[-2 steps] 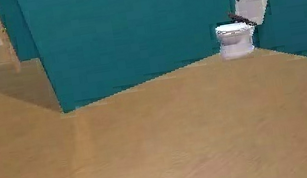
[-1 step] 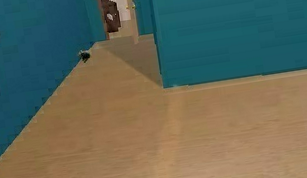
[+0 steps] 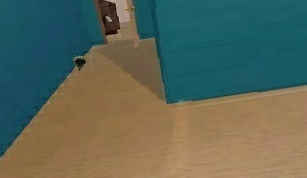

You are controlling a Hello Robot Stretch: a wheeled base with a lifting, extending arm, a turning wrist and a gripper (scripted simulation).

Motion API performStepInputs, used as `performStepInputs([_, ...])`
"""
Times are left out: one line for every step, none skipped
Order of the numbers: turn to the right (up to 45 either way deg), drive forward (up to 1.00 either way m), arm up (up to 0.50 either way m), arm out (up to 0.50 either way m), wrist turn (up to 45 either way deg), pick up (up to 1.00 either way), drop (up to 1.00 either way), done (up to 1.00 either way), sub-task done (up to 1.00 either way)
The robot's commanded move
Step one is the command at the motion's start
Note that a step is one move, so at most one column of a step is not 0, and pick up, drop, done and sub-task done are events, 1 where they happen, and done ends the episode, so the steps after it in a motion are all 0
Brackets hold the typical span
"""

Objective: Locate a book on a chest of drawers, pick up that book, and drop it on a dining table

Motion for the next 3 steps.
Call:
performStepInputs([45.0,0.0,0.0,0.0,0.0,0.0,0.0,0.0,0.0])
performStepInputs([39.0,0.0,0.0,0.0,0.0,0.0,0.0,0.0,0.0])
performStepInputs([0.0,0.9,0.0,0.0,0.0,0.0,0.0,0.0,0.0])
